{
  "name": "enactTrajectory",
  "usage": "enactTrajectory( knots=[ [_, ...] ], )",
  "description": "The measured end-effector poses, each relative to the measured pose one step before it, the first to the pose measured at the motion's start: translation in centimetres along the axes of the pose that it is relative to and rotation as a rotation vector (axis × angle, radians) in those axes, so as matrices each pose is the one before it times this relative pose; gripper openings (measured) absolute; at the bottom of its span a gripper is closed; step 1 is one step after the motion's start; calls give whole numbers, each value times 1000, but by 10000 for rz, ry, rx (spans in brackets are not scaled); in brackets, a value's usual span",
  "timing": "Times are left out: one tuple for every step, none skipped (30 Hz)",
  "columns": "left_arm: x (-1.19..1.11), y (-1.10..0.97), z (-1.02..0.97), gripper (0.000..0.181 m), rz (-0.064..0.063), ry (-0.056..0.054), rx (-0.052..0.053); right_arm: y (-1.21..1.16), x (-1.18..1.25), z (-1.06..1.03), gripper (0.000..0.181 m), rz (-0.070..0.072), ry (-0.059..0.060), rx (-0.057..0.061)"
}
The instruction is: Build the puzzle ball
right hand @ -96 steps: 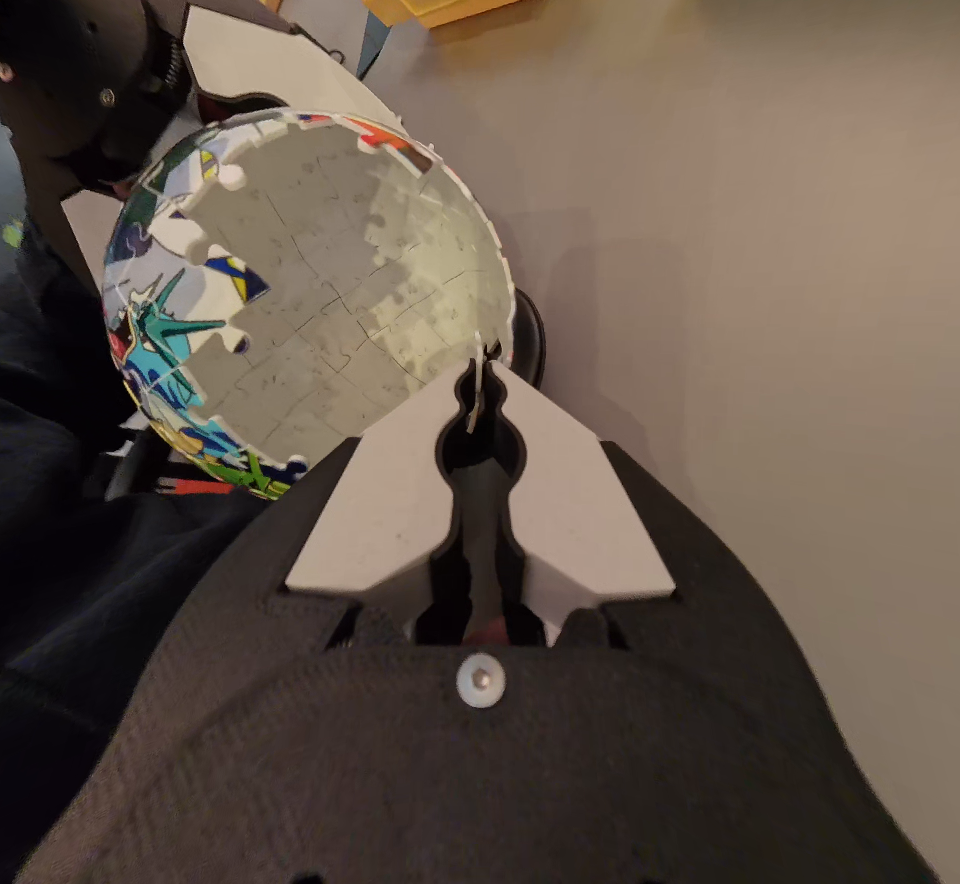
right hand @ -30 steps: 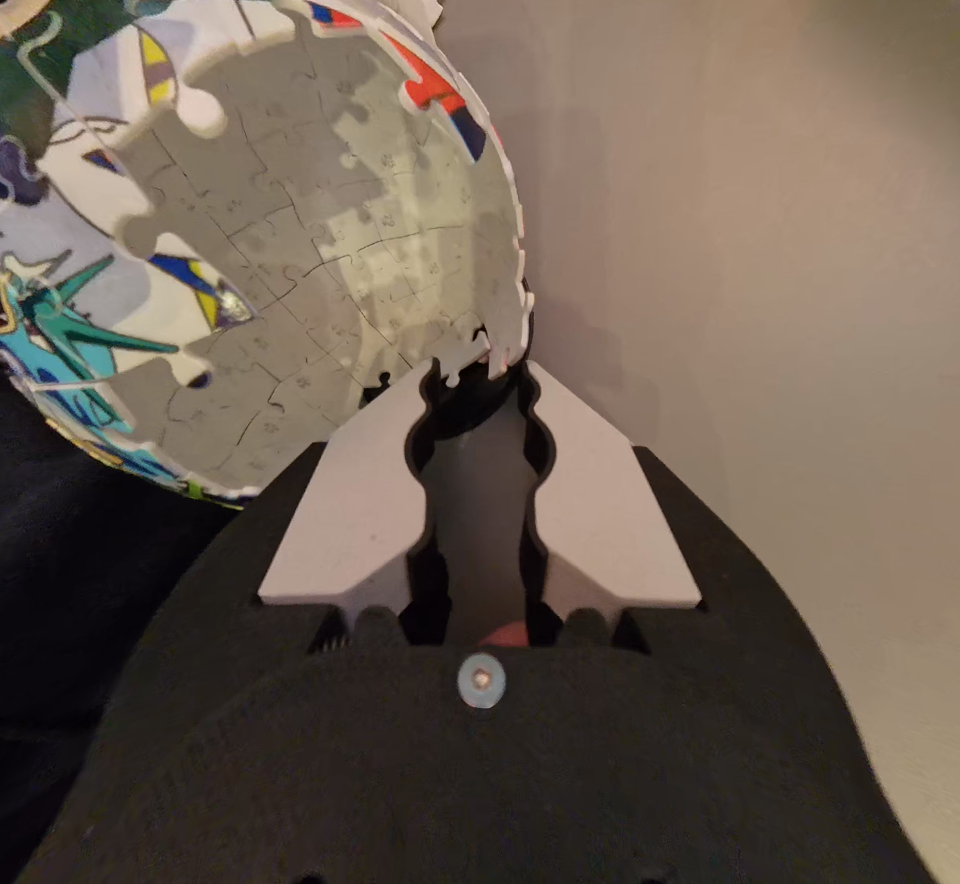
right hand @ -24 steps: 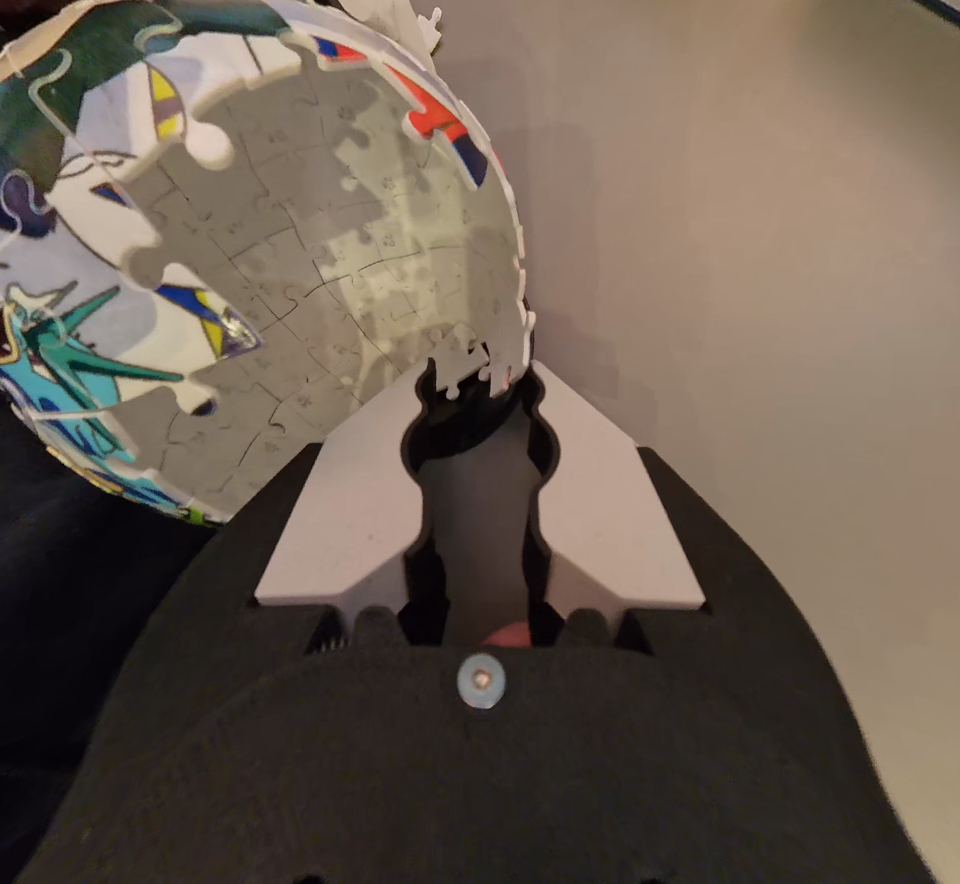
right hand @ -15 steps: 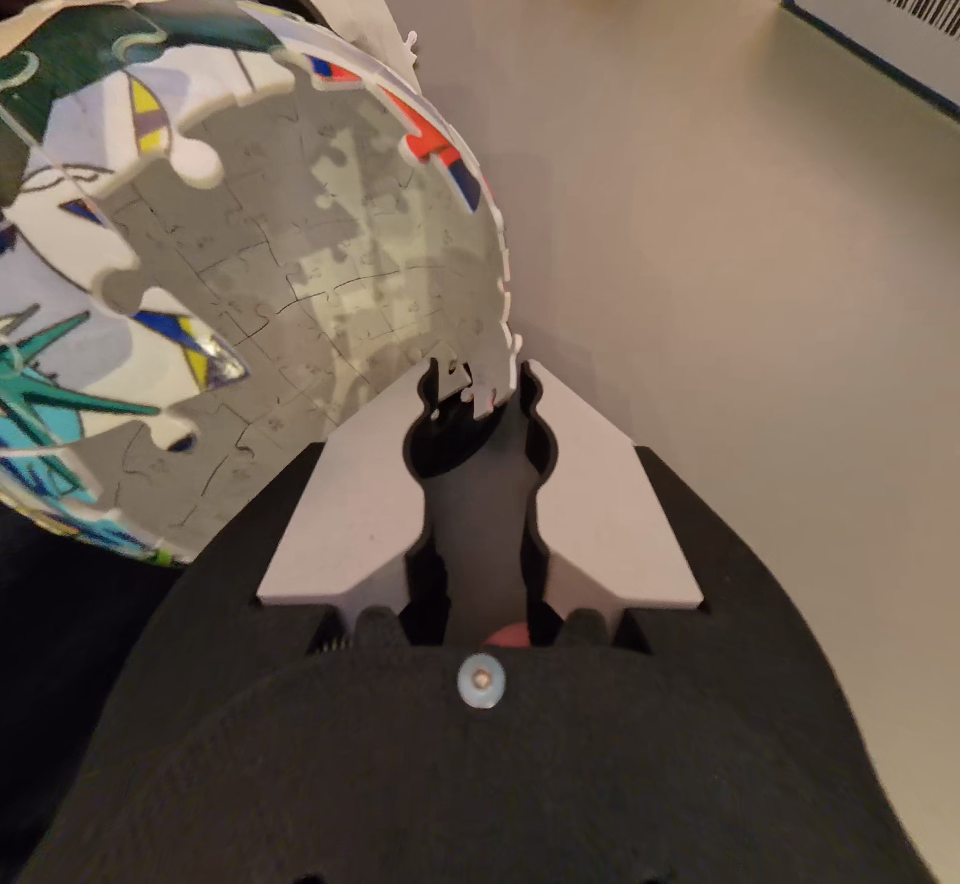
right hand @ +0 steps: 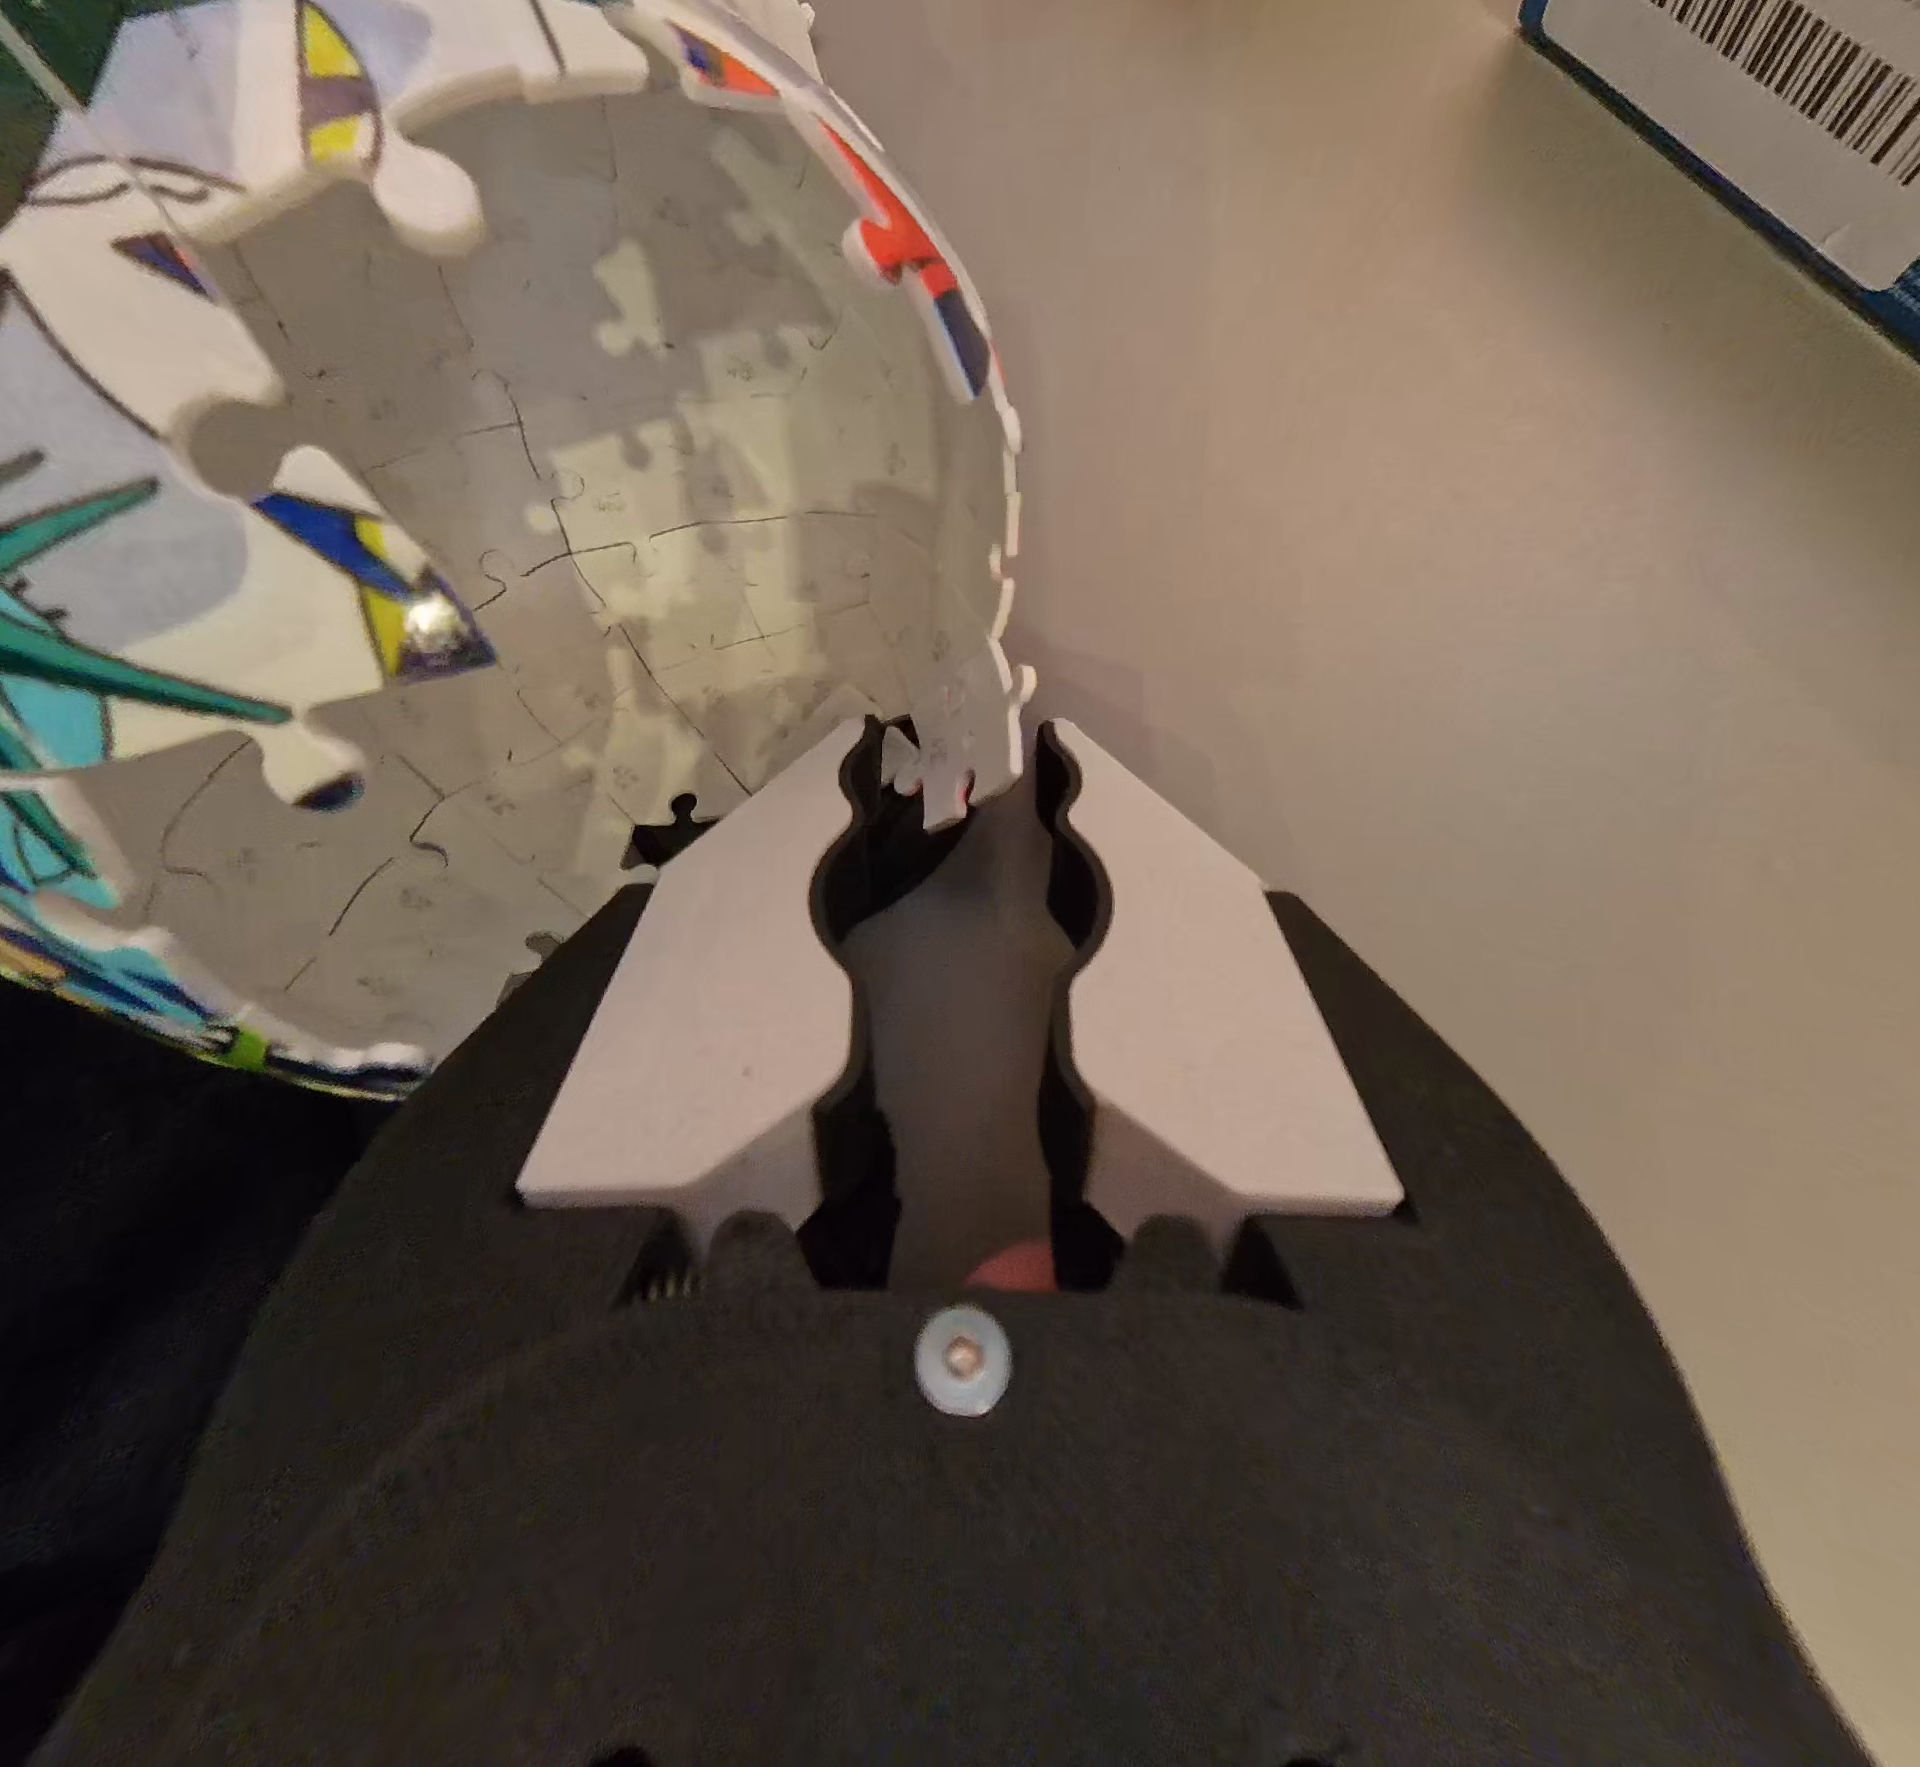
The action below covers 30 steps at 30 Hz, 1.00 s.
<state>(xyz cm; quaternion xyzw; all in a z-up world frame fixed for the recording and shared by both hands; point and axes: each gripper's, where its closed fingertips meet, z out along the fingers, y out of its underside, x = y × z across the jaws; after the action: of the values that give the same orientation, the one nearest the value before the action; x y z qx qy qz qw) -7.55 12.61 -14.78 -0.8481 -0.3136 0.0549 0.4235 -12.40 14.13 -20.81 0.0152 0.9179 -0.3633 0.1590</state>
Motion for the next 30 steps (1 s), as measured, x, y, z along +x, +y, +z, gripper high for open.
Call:
enactTrajectory(
  knots=[
    [-13,-9,-4,119,-6,-4,13,45,-32,-60,28,-20,5,-6],
    [-16,2,1,119,-7,-5,11,54,-164,-32,28,14,-79,-3],
    [-13,3,15,119,-8,-7,12,84,-198,-41,29,70,-107,-20],
    [14,-3,26,119,-4,1,14,98,-150,-62,30,49,-57,-25],
    [10,15,28,119,-3,6,2,160,-9,-62,29,-25,38,-38],
    [4,13,14,119,-8,1,2,113,51,-76,28,-20,69,-6],
    [0,4,-8,119,-5,-4,4,56,10,-76,28,54,7,8],
    [-6,20,-21,119,-9,-7,-5,60,3,-73,28,75,-11,-5],
    [-5,16,-30,119,-6,-12,-4,47,22,-68,28,30,10,15],
    [5,6,-16,119,4,-8,-3,43,23,-49,28,16,7,18],
    [21,15,-6,119,4,2,-7,47,-43,-50,28,3,-32,-18],
    [0,20,-12,118,3,-4,-12,57,-23,-58,28,9,-20,-26],
    [-16,44,-4,118,4,-13,-19,62,9,-69,29,-6,12,-22],
    [-8,-1,-14,118,-9,-8,-1,57,13,-75,30,-2,18,-2],
    [-3,13,-13,118,-1,-10,1,68,-67,-47,30,-4,-33,-9],
    [19,10,-9,118,-8,-7,3,47,-84,-42,29,-38,-37,-5],
    [20,-1,-17,118,-8,-4,10,-5,3,-82,29,-67,26,15],
    [0,9,-4,118,-14,-3,9,7,43,-118,28,-13,35,3],
    [-11,10,-5,118,-13,-11,9,2,78,-109,28,67,30,16],
    [8,-11,-2,118,-2,-13,7,0,95,-102,28,43,28,53],
    [15,-2,-1,118,-6,-4,9,42,36,-64,28,59,-12,35],
    [10,-1,11,118,-14,1,6,12,-6,-79,26,113,-31,17],
    [2,5,2,118,-7,-3,9,2,72,-104,25,76,36,9],
    [7,-15,2,118,-4,-2,3,-20,87,-82,23,-13,67,32],
    [8,-22,4,118,8,-5,-5,-66,40,-95,20,-13,33,76],
    [11,-21,3,118,14,-7,-2,98,26,-39,18,22,2,-24],
    [8,-7,12,118,3,-2,-2,188,71,14,17,52,5,-62],
    [4,-15,-2,118,-1,1,6,149,69,15,17,57,-7,-16],
    [-11,-2,8,118,-8,-1,7,120,106,-37,15,-6,18,-20],
    [19,-12,14,118,-5,-3,6,-2,104,-132,15,-73,36,2]
  ],
)
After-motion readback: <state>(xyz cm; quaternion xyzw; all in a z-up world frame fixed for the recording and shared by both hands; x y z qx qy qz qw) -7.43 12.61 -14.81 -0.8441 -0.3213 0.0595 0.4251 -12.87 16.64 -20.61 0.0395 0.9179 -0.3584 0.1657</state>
